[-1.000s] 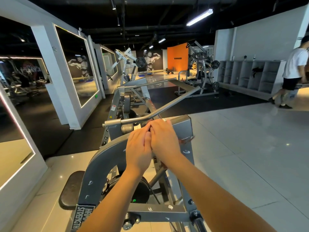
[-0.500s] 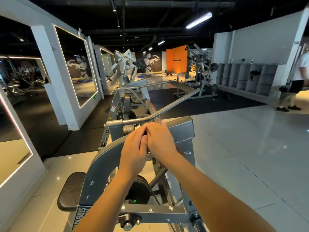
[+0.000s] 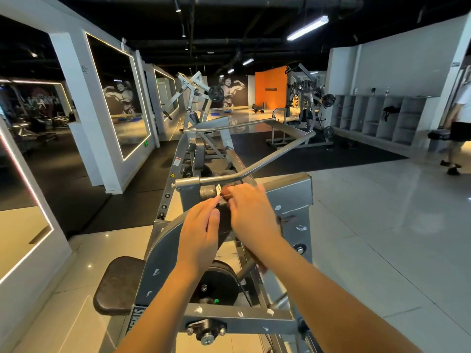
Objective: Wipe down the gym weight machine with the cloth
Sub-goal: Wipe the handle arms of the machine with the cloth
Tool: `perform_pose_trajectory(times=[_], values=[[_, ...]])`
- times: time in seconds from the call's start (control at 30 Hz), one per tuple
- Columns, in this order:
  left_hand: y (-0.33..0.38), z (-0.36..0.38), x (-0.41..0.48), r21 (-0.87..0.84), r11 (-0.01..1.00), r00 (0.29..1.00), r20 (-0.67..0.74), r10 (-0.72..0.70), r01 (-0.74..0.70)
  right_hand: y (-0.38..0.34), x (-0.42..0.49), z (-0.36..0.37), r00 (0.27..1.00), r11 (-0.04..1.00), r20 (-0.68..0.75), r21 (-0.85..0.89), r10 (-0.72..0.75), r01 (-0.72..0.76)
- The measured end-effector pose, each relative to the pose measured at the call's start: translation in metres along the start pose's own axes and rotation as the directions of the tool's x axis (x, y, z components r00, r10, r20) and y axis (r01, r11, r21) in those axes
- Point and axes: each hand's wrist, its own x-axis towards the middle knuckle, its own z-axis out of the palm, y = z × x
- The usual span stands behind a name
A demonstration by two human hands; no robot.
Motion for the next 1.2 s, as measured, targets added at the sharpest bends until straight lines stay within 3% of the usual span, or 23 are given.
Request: perform_pose_trajectory(times=[0.07,0.13,0.2,0.3,0.43,0.63,0.7,0.8,0.9,1.07,1.2], values=[[-0.008,-0.007,-0.002,-0.001,1.000,0.999,-0.028,0.015,-0.015,-0.023,-0.006,0.012,0.995,0.995,0.036,0.027,-0.094,0.093],[-0.019,-0.014,-0.006,0.031,0.999,0.997,-0.066,-0.028,0.030,-0.028,-0.005,0.007,0.994,0.994,0.077,0.076,-0.083,0.077],[-0.032,-0.021,-0.010,0.076,0.995,0.996,-0.066,-0.056,0.061,-0.021,-0.002,0.001,0.994,0.990,0.106,0.142,0.001,-0.016],[-0.044,-0.028,-0.012,0.112,0.993,0.999,-0.036,-0.037,0.041,-0.016,0.001,-0.003,0.978,0.959,-0.014,0.198,0.210,-0.203],[-0.047,-0.039,-0.015,-0.017,0.999,0.999,-0.022,-0.045,0.045,-0.060,-0.001,0.025,0.999,1.000,-0.024,0.010,-0.027,0.027],[-0.083,-0.057,-0.037,-0.046,0.994,0.993,-0.059,-0.101,0.098,-0.088,-0.015,0.046,0.958,0.971,0.161,0.053,-0.238,0.233],[-0.090,-0.059,-0.041,-0.036,0.995,0.995,-0.031,-0.095,0.094,-0.079,-0.012,0.043,0.981,0.986,0.099,0.030,-0.169,0.167],[-0.085,-0.063,-0.039,-0.101,0.983,0.987,-0.036,-0.156,0.151,-0.074,-0.005,0.039,0.993,0.992,-0.009,0.048,0.115,-0.114],[-0.085,-0.068,-0.040,-0.151,0.975,0.983,-0.053,-0.173,0.164,-0.093,-0.004,0.053,1.000,0.991,-0.008,-0.136,-0.006,0.005],[-0.101,-0.073,-0.050,-0.191,0.969,0.984,-0.048,-0.171,0.159,-0.127,-0.017,0.081,0.964,0.959,0.179,-0.172,-0.196,0.227],[-0.119,-0.081,-0.062,-0.163,0.974,0.987,0.024,-0.157,0.159,-0.126,-0.020,0.081,0.972,0.972,0.124,-0.100,-0.202,0.215]])
